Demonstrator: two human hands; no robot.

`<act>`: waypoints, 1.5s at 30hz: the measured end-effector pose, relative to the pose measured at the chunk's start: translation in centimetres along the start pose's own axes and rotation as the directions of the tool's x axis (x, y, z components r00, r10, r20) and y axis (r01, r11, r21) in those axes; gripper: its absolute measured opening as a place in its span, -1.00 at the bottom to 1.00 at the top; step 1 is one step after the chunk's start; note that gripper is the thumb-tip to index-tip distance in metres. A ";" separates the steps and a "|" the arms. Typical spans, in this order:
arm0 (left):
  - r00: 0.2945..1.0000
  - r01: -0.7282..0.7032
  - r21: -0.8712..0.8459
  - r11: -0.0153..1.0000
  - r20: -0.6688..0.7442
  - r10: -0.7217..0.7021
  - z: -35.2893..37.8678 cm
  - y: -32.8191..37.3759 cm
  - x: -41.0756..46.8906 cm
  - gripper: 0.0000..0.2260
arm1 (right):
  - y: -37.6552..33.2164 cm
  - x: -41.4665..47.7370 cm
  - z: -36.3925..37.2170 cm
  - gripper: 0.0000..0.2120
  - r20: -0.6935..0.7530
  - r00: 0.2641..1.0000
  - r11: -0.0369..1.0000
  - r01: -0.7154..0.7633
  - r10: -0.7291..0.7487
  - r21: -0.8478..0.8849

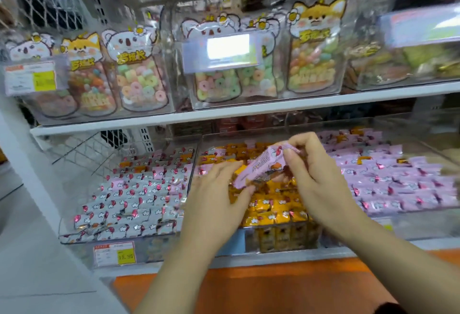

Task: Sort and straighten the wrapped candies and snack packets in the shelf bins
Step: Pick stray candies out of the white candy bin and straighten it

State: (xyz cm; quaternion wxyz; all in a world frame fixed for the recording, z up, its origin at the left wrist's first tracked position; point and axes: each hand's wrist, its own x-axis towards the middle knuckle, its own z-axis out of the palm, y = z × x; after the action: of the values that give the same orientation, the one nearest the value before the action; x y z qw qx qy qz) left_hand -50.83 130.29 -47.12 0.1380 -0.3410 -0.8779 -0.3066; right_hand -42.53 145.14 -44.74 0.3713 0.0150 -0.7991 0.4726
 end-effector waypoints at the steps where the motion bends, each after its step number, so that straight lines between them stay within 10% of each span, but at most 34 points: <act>1: 1.000 -0.017 -0.032 0.999 0.006 0.018 0.4 0.9 -0.2 -0.60 | -0.2 -0.3 -1.0 -0.94 -0.002 1.000 1.000 0.002 -0.002 0.004; 24: 0.892 -0.348 -0.188 0.918 0.235 0.386 15.4 17.4 4.3 -0.66 | 6.8 -4.7 -22.0 -0.50 -0.435 0.900 0.944 -0.109 -0.039 -0.311; 45: 0.656 -0.749 0.258 0.610 0.413 0.631 19.6 18.9 3.3 -0.62 | 9.2 -5.5 -25.4 -0.59 -0.151 0.978 0.646 -0.023 -0.144 -0.763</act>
State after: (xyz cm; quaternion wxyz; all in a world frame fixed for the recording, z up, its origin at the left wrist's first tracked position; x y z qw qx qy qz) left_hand -40.98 155.34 -52.37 0.1882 -0.6589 -0.7282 0.0127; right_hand -27.26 167.94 -47.90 0.4363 -0.1623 -0.8814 0.0801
